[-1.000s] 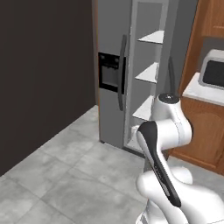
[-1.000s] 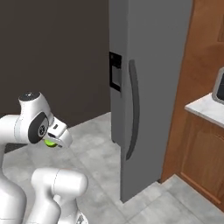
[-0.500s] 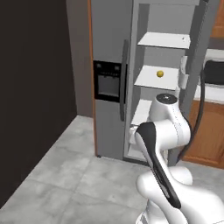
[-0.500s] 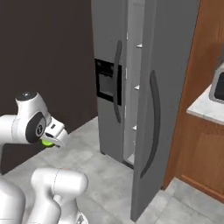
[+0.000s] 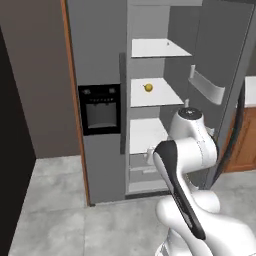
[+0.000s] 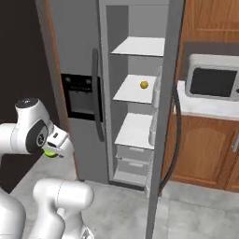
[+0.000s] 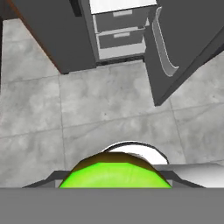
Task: Place the kiwi in the correct fridge rack based on whether it is a fruit or vegetable. Finally, close the fridge door.
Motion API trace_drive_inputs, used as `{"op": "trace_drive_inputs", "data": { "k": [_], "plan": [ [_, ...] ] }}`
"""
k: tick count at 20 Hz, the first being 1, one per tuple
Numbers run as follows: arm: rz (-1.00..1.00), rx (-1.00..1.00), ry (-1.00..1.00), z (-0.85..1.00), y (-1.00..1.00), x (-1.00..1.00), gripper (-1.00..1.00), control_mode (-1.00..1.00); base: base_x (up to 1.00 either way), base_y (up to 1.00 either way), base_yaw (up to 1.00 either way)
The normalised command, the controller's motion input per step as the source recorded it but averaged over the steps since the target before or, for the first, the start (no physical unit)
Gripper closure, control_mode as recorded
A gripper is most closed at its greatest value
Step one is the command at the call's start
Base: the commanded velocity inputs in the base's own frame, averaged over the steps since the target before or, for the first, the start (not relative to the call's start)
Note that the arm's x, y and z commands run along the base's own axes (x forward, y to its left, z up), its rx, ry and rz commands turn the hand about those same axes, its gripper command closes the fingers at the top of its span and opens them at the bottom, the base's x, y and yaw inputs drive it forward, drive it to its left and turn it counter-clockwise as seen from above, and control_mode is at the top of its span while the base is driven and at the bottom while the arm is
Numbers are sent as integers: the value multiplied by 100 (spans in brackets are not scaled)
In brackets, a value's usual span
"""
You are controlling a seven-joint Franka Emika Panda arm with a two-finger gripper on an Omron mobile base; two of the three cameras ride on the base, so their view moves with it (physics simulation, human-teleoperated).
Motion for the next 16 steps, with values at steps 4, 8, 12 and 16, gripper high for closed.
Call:
{"op": "trace_drive_inputs", "data": {
  "k": [4,8,12,16],
  "plan": [
    [0,0,0,0,0,0,100,100,58,59,-63],
    [0,0,0,0,0,0,100,100,61,46,-53],
    [0,0,0,0,0,0,100,100,73,31,-40],
    [0,0,0,0,0,0,100,100,74,5,-14]
  ]
}}
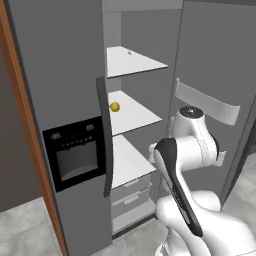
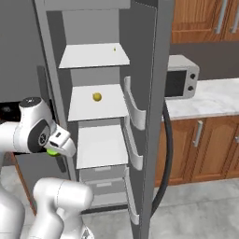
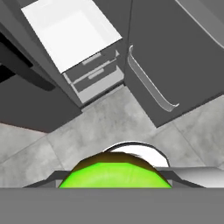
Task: Place the kiwi in the correct fridge rack based on whether it is a fruit or vegetable. Finally, close the fridge door.
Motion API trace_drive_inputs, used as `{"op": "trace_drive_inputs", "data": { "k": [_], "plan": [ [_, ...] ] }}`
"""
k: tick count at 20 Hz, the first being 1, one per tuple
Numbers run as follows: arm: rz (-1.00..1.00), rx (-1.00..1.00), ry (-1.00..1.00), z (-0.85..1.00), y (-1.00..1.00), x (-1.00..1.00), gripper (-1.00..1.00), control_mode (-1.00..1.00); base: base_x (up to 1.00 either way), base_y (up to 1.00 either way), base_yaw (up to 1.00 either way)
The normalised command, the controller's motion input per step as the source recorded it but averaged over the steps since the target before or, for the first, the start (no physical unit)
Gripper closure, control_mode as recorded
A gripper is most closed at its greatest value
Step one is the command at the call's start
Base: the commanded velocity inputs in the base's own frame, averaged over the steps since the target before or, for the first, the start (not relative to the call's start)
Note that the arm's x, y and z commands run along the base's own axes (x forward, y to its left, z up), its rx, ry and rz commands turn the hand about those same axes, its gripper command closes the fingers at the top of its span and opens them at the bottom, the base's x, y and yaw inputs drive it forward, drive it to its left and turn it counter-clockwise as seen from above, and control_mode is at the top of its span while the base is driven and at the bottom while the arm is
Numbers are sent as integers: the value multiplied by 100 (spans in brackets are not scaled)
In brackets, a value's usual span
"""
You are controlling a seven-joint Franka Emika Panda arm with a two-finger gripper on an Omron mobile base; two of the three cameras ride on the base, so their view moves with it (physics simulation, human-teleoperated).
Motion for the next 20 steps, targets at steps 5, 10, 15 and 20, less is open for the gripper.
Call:
{"op": "trace_drive_inputs", "data": {
  "k": [5,10,15,20],
  "plan": [
    [0,0,0,0,0,0,100,100,71,0,0],
    [0,0,0,0,0,0,100,100,45,-14,1],
    [0,0,0,0,0,0,100,100,46,-22,7],
    [0,0,0,0,0,0,100,100,45,-21,8]
  ]
}}
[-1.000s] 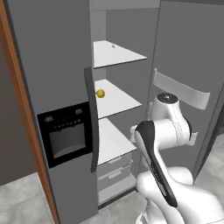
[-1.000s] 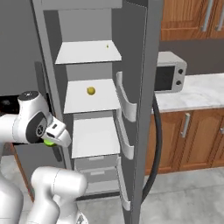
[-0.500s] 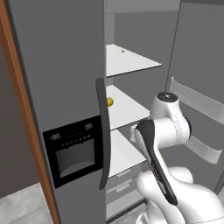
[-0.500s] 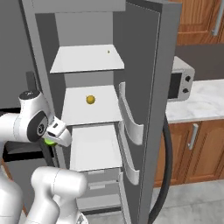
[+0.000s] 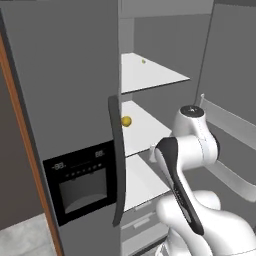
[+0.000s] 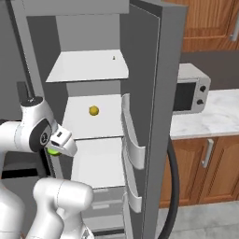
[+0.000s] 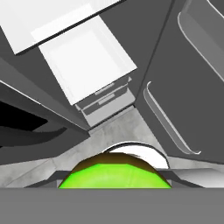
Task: Place the kiwi in the correct fridge rack based on whether it is a fruit or vegetable. Finally, close the fridge door.
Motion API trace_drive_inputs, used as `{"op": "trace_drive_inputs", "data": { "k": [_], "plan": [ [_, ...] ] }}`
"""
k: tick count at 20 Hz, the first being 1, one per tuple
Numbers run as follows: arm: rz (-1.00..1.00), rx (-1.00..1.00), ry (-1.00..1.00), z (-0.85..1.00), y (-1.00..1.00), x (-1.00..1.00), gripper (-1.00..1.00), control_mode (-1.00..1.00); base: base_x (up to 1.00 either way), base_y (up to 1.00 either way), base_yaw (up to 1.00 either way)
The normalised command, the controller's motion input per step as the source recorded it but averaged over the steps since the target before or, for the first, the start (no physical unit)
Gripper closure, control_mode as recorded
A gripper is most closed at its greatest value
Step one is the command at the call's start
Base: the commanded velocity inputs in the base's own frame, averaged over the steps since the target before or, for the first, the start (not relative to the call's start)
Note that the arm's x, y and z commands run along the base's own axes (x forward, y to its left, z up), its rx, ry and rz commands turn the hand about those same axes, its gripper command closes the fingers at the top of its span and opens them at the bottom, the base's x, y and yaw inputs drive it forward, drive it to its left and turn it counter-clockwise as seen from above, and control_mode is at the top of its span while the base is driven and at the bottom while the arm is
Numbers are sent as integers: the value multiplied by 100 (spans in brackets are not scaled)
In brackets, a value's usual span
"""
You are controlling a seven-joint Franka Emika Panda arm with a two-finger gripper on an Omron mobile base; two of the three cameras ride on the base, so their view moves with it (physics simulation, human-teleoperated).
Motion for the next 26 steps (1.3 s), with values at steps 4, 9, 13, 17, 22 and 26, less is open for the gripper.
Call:
{"op": "trace_drive_inputs", "data": {
  "k": [4,9,13,17,22,26],
  "plan": [
    [0,0,0,0,0,0,100,100,38,-33,9],
    [0,0,0,0,0,0,100,100,36,-29,9],
    [0,0,0,0,0,0,100,100,45,-19,9],
    [0,0,0,0,0,0,100,100,39,-29,9],
    [0,0,0,0,0,0,100,100,40,-18,7],
    [0,0,0,0,0,0,100,100,37,-21,8]
  ]
}}
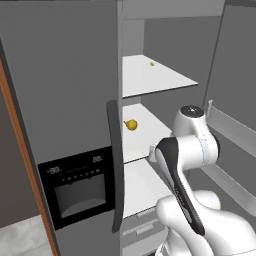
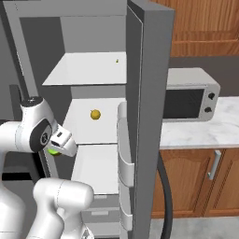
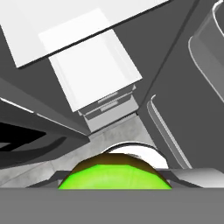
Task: Place the kiwi in the correct fridge rack based on whether it is a fruit or vegetable. Finally, close the fridge door.
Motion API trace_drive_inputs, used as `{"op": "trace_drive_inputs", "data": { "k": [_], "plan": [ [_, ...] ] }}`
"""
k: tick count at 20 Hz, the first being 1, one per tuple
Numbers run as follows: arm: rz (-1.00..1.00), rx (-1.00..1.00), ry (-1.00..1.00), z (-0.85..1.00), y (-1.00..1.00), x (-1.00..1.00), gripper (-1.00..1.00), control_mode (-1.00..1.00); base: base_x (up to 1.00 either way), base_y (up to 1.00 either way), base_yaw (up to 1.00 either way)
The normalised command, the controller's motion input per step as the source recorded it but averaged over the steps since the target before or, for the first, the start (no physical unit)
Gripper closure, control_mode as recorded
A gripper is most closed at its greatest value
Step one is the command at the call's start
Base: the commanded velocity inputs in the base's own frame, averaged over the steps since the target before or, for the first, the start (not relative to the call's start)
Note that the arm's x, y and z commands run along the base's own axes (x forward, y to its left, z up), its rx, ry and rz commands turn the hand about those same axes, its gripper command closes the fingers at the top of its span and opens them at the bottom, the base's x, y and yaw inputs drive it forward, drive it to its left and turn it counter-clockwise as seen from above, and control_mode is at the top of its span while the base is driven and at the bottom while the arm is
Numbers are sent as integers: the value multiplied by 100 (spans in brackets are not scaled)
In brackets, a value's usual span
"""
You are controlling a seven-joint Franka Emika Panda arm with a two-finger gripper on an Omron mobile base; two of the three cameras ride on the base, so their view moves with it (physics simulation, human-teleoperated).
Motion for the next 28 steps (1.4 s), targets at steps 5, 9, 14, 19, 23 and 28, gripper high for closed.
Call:
{"op": "trace_drive_inputs", "data": {
  "k": [5,9,14,19,23,28],
  "plan": [
    [0,0,0,0,0,0,100,100,29,-32,6],
    [0,5,-9,15,-48,22,100,-100,0,0,0],
    [3,6,-14,1,-51,17,100,-100,0,0,0],
    [10,1,-11,-15,-11,4,100,-100,0,0,0],
    [14,0,-21,-29,0,-14,100,-100,0,0,0],
    [10,0,-24,-3,0,-29,100,-100,0,0,0]
  ]
}}
